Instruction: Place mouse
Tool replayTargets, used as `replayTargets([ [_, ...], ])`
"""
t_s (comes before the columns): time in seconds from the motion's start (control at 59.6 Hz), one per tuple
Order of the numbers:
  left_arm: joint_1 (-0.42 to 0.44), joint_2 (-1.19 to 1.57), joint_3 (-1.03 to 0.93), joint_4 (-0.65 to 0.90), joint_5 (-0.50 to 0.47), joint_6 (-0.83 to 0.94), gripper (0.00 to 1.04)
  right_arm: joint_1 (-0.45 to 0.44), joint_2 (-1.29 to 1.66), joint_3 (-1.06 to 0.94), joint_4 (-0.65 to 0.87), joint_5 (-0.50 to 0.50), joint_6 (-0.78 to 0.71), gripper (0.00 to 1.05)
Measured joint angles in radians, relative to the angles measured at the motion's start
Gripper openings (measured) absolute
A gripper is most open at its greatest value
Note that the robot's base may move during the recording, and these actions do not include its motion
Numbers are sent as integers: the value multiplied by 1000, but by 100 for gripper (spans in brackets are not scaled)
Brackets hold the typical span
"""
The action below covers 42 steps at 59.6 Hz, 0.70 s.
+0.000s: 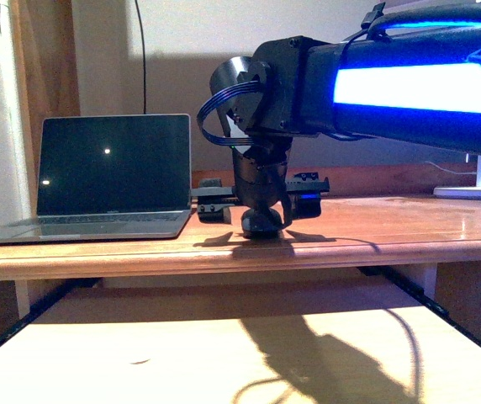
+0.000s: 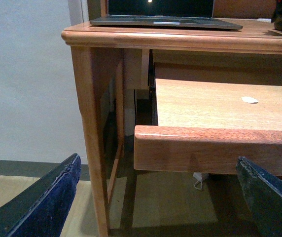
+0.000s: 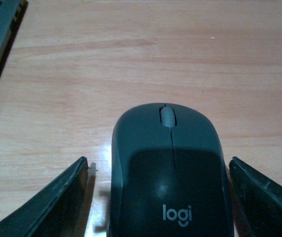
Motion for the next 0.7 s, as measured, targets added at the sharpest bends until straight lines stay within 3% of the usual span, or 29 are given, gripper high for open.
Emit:
replayTargets([
  [0.05,0,0,0,0,0,0,97,-5,-50,-97,92,-33,6,98],
  [0.185,0,0,0,0,0,0,97,-23,-217,-382,289,-89,25,97],
  [0.419,0,0,0,0,0,0,97,-133,-673,-1007,652,-290,20,97],
  [0.705,0,0,0,0,0,0,97,-319,-1119,-1663,828,-639,-53,97],
])
